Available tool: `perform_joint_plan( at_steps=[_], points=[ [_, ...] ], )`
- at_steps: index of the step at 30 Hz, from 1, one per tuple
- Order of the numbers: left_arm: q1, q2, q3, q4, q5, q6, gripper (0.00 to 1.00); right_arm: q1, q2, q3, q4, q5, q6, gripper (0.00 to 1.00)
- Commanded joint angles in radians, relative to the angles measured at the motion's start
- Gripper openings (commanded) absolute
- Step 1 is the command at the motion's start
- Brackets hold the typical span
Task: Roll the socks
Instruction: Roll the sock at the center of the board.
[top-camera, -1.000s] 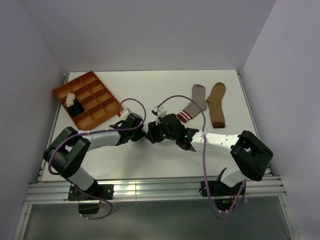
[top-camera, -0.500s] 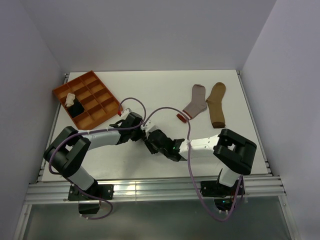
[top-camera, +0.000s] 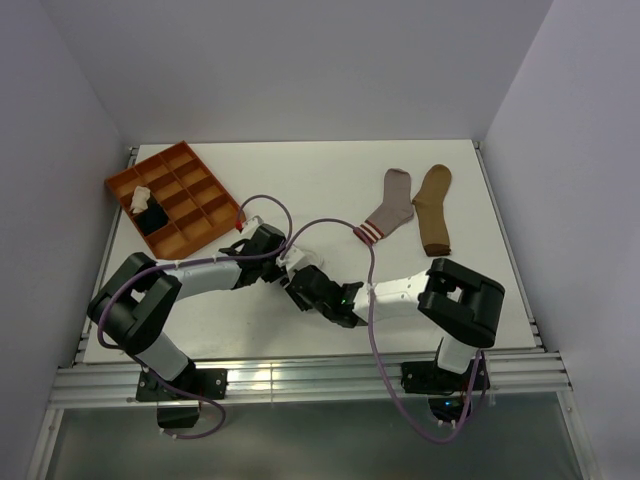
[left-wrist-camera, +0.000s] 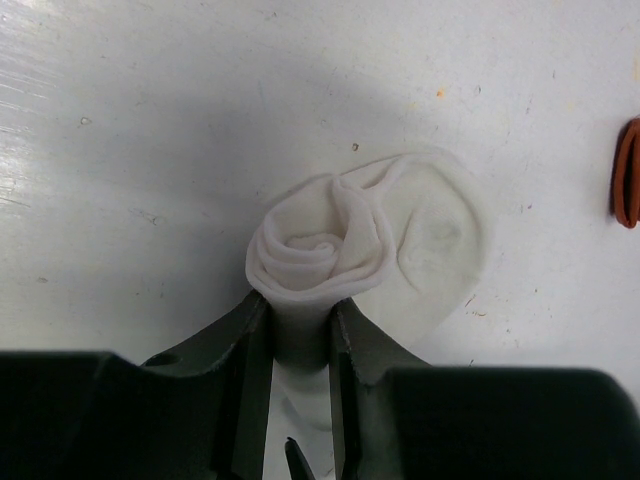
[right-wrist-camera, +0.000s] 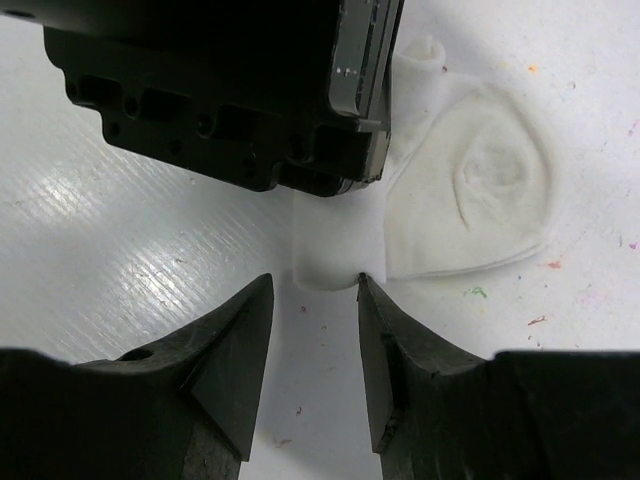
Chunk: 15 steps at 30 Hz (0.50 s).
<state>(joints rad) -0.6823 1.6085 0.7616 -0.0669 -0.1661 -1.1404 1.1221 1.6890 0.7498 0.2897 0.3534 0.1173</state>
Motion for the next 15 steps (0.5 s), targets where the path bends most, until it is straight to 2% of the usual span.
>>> perform_joint_plan(
  at_steps=[1,6,15],
  points=[
    [-0.008,0.057,-0.028,-0.160,0.030,0.047,0.00,0.010,-0.052,0.010,0.066,0.055,-0.015,0.47],
    [-0.008,0.057,-0.024,-0.159,0.036,0.051,0.00,0.012,-0.081,0.003,0.085,0.065,-0.033,0.50],
    [-0.008,0.045,-0.022,-0.171,0.042,0.057,0.00,0.013,0.017,0.029,0.105,0.058,-0.028,0.49]
  ],
)
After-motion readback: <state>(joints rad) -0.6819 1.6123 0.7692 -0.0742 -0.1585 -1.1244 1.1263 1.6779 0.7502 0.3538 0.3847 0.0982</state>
